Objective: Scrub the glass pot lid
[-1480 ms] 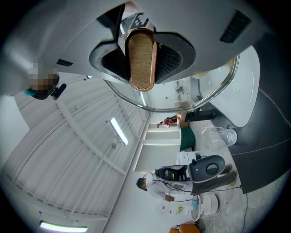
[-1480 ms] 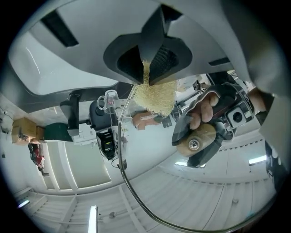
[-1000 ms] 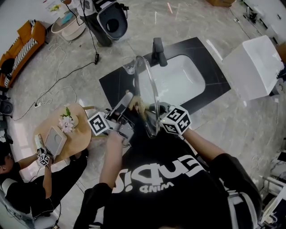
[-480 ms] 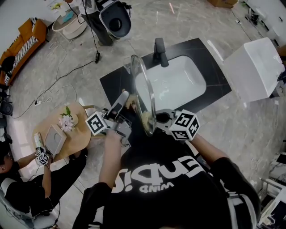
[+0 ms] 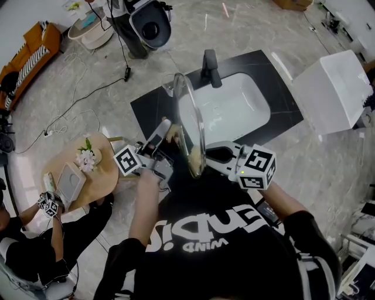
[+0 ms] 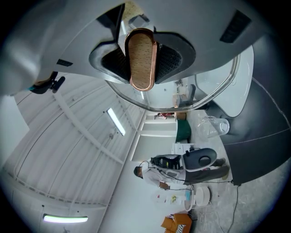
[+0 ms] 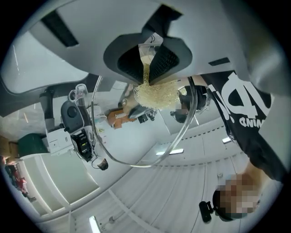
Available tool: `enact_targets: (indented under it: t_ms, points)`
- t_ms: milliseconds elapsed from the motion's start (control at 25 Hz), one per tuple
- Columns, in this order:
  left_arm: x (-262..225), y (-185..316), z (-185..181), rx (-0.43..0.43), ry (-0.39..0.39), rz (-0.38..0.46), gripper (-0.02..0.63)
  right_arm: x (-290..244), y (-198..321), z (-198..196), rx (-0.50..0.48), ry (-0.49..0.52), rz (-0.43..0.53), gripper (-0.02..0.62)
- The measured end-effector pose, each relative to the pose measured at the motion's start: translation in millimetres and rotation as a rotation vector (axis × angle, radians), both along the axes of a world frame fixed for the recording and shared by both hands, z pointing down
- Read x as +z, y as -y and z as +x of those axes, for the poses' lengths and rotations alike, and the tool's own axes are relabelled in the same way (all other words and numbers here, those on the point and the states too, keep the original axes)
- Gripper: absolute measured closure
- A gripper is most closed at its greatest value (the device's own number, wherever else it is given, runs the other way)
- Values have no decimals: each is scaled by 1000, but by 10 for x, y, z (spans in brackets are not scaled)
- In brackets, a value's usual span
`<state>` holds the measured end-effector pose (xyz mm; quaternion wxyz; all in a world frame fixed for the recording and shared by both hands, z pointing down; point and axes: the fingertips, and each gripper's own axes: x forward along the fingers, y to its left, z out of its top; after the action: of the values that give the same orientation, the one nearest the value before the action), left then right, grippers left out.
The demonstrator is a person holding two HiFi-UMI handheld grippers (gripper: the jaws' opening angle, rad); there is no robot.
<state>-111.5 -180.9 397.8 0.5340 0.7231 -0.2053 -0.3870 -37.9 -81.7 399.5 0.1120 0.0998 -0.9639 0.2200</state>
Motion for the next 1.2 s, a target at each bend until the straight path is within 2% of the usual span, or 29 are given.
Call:
enact_targets:
  t_ms: [400, 680, 1200]
  points:
    - [0, -16, 51, 26, -10, 0, 430, -511, 409, 18, 98, 100, 65, 558]
    - [0, -73, 127, 65, -8, 11, 430, -614, 752, -8, 165, 154, 60, 558]
    - [-80, -140, 242, 106, -20, 38, 430, -433, 1216, -40, 232, 106, 61, 558]
